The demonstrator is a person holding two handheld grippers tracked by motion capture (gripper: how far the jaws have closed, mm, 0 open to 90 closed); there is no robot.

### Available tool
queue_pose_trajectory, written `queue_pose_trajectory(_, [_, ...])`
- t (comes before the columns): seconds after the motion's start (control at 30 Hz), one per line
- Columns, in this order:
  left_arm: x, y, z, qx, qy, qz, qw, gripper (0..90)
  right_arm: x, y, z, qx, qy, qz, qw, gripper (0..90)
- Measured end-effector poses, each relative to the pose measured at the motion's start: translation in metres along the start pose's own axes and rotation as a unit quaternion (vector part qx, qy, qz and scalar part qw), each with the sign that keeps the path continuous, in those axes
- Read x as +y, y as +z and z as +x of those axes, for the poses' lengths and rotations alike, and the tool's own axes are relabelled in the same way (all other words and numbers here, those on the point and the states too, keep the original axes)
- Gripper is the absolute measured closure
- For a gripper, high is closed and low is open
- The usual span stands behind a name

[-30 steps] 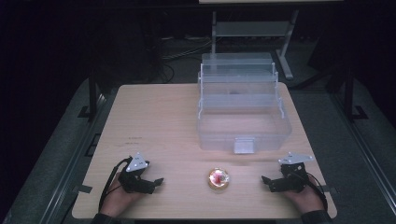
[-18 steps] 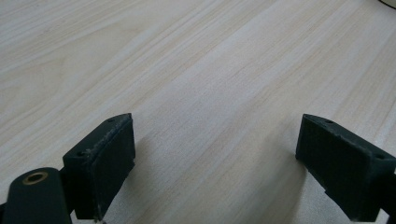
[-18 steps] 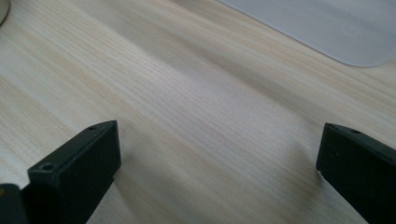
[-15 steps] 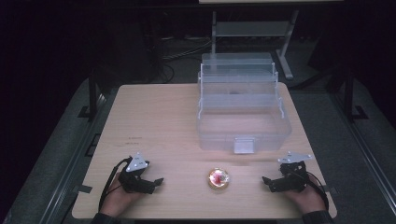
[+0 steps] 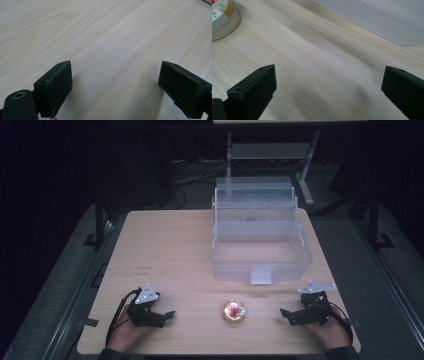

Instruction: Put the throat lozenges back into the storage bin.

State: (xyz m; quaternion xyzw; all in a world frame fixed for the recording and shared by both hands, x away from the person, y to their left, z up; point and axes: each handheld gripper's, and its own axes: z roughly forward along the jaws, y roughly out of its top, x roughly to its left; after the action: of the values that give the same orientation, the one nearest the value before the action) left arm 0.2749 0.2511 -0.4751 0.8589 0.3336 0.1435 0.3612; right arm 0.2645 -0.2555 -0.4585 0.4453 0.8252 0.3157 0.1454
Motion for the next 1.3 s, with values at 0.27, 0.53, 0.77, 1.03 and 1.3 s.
queue_pose_trajectory(0.27, [0.000,0.000,0.000,0.000,0.000,0.000,1.0000,11.0,0.006,-0.004,0.004,0.016,-0.002,-0.005,0.9999,0.0])
queue_pose_trajectory(0.53, [0.000,0.000,0.000,0.000,0.000,0.000,1.0000,11.0,0.015,-0.007,0.010,0.033,-0.014,-0.004,0.9993,0.0])
queue_pose_trajectory(0.77, [0.000,0.000,0.000,0.000,0.000,0.000,1.0000,11.0,0.021,-0.009,0.012,0.041,-0.016,-0.011,0.9990,0.0])
queue_pose_trajectory(1.03, [0.000,0.000,0.000,0.000,-0.001,-0.001,1.0000,11.0,0.030,-0.009,0.016,0.050,-0.025,-0.016,0.9983,0.0])
queue_pose_trajectory(1.3, [0.000,0.000,0.000,0.000,-0.001,-0.002,1.0000,11.0,0.039,-0.005,0.022,0.062,-0.033,-0.015,0.9974,0.0])
